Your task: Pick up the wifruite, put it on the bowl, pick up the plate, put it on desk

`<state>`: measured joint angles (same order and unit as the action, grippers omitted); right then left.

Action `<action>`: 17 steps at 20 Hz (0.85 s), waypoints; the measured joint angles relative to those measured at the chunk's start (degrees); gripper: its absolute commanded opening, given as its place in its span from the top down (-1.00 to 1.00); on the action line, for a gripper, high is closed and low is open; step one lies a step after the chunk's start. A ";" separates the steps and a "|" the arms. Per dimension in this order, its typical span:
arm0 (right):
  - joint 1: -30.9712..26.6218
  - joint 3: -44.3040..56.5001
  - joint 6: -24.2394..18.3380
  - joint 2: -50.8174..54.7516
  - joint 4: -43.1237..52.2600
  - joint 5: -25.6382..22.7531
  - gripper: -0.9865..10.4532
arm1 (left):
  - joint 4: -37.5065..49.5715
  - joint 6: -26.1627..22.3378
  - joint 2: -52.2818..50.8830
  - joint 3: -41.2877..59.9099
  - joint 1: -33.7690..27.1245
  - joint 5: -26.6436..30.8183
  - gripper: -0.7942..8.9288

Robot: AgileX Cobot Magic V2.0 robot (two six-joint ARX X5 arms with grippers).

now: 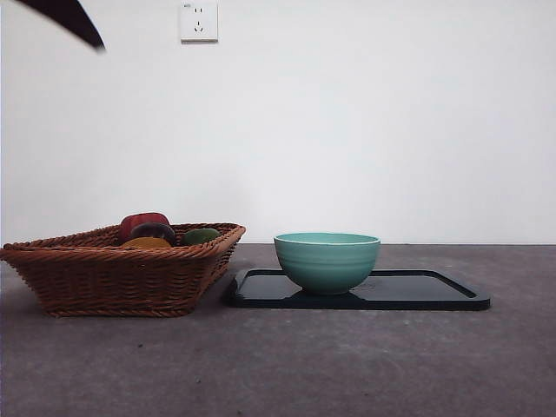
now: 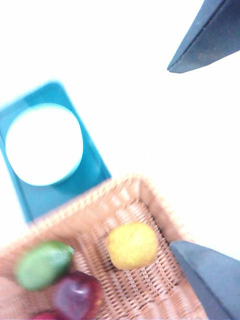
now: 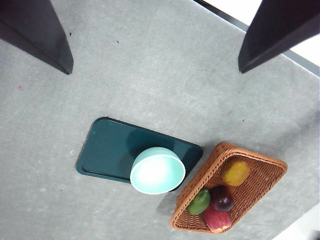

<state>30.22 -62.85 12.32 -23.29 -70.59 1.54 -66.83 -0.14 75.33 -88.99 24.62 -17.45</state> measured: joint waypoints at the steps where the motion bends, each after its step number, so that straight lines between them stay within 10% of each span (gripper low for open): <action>1: 0.00 0.00 0.00 0.00 0.02 0.00 -0.13 | -1.31 -0.70 -2.56 0.00 0.02 -0.11 -0.32; 17: 0.00 0.00 0.11 0.00 0.00 -0.02 -0.13 | -2.62 -5.14 -41.53 13.60 2.54 -7.96 -0.32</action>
<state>30.22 -62.85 12.43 -23.29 -70.59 1.52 -69.45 -5.28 33.80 -75.40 27.16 -25.41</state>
